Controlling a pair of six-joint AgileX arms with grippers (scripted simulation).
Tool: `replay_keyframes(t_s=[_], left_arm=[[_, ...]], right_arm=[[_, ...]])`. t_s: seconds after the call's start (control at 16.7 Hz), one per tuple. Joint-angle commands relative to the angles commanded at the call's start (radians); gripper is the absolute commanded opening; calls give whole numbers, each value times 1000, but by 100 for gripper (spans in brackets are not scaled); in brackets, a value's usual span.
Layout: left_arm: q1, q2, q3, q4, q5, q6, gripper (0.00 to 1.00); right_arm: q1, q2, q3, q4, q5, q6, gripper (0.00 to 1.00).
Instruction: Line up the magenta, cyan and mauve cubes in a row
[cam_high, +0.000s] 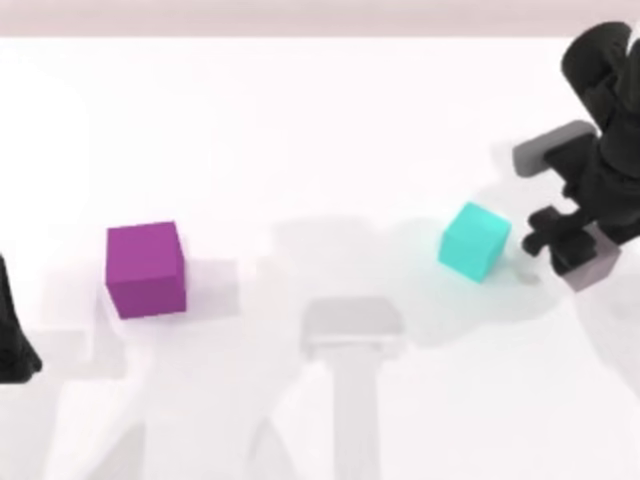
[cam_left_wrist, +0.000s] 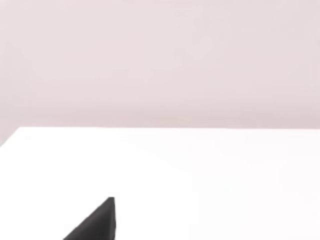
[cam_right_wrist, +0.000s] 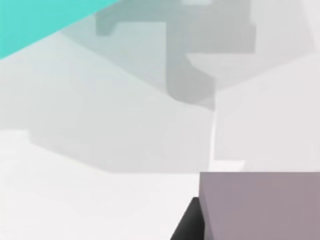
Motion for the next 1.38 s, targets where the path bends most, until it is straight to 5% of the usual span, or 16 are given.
replay_keyframes(t_s=[0.66,1.38], left_arm=[[0,0,0,0,0,0,100],[0,0,0,0,0,0,100]], right_arm=[[33,-22,62,-81,2,71,0],[338,-4,150,-165,25,806,0]])
